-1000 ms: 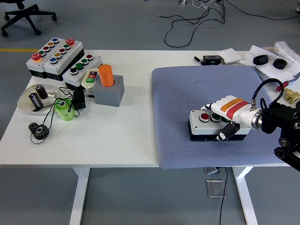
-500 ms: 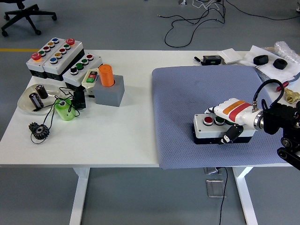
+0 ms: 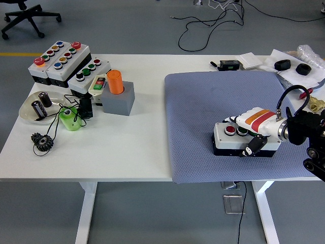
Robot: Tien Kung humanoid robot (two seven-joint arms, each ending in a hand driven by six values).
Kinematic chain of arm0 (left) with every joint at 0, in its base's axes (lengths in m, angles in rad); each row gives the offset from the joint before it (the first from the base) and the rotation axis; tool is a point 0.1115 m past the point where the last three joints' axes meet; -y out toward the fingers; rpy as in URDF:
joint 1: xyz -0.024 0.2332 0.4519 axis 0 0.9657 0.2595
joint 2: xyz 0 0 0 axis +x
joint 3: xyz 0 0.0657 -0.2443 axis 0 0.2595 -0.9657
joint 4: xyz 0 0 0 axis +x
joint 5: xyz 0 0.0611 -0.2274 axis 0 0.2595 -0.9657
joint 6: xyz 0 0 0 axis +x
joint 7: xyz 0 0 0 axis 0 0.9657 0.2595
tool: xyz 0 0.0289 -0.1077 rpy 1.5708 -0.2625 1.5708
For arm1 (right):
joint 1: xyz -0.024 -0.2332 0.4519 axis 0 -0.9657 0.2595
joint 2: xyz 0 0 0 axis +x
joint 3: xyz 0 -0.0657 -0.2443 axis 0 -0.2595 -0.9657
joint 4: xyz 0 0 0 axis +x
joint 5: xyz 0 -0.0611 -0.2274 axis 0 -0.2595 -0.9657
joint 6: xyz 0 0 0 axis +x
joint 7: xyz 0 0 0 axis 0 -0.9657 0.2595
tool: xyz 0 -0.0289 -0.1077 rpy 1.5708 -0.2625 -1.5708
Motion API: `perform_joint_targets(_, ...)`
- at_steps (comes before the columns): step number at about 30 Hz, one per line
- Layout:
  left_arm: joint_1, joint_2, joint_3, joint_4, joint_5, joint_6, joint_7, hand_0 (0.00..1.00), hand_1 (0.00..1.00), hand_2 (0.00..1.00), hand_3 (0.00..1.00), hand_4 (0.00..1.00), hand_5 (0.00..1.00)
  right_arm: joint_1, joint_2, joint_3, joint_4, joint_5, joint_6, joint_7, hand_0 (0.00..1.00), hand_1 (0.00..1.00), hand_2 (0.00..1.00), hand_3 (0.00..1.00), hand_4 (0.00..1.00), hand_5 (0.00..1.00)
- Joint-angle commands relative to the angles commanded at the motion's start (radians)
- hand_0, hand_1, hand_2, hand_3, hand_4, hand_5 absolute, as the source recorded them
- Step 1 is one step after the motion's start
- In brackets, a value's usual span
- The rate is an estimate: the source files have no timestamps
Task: Pick up the button,place it on the desk,press the button,press the button
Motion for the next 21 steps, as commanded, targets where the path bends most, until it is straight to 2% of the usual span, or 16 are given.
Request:
perform_joint_targets(1, 0.0, 0.0, 0.0, 0.0, 0.0, 0.0, 0.0, 0.6, 0.54, 0.501, 0.445, 0.265, 0.973, 0.0, 0.0, 0.0, 0.0, 0.0, 0.0, 0.0, 0.672, 0.661, 0.853, 0.998, 0.941, 0.265)
perform_joint_targets(6, -0.002, 0.001, -0.014, 0.0, 0.013, -0.001, 0.002, 0.6, 0.54, 0.501, 0.445, 0.265, 0.973, -0.008, -0.019, 0.026, 0.023, 0.015, 0.014, 0.007, 0.672, 0.661, 0.853, 0.998, 0.941, 0.265)
perform_joint_targets(7, -0.002, 0.001, -0.016, 0.0, 0.016, -0.001, 0.002, 0.6, 0.541, 0.501, 0.444, 0.265, 0.974, -0.013, -0.025, 0.034, 0.034, 0.025, 0.024, 0.004, 0.725, 0.733, 0.91, 0.998, 0.947, 0.267)
perform_joint_targets(12, -0.002, 0.001, -0.011, 0.0, 0.012, -0.001, 0.002, 0.6, 0.541, 0.501, 0.444, 0.265, 0.974, -0.031, -0.047, 0.063, 0.077, 0.062, 0.065, -0.009, 0.725, 0.733, 0.91, 0.998, 0.947, 0.267)
perform_joint_targets(13, -0.002, 0.001, -0.012, 0.0, 0.013, -0.001, 0.002, 0.6, 0.54, 0.501, 0.444, 0.266, 0.976, -0.033, -0.049, 0.066, 0.082, 0.065, 0.069, -0.011, 0.756, 0.768, 0.937, 0.998, 0.951, 0.263)
perform_joint_targets(15, -0.002, 0.001, -0.022, 0.0, 0.024, -0.001, 0.004, 0.6, 0.54, 0.501, 0.444, 0.266, 0.976, -0.042, -0.058, 0.081, 0.1, 0.07, 0.078, -0.015, 0.756, 0.768, 0.937, 0.998, 0.951, 0.263)
perform_joint_targets(21, -0.001, 0.0, -0.016, 0.0, 0.017, -0.001, 0.002, 0.6, 0.541, 0.501, 0.445, 0.266, 0.976, -0.089, -0.099, 0.176, 0.194, 0.126, 0.098, -0.034, 0.771, 0.782, 0.944, 0.998, 0.96, 0.261)
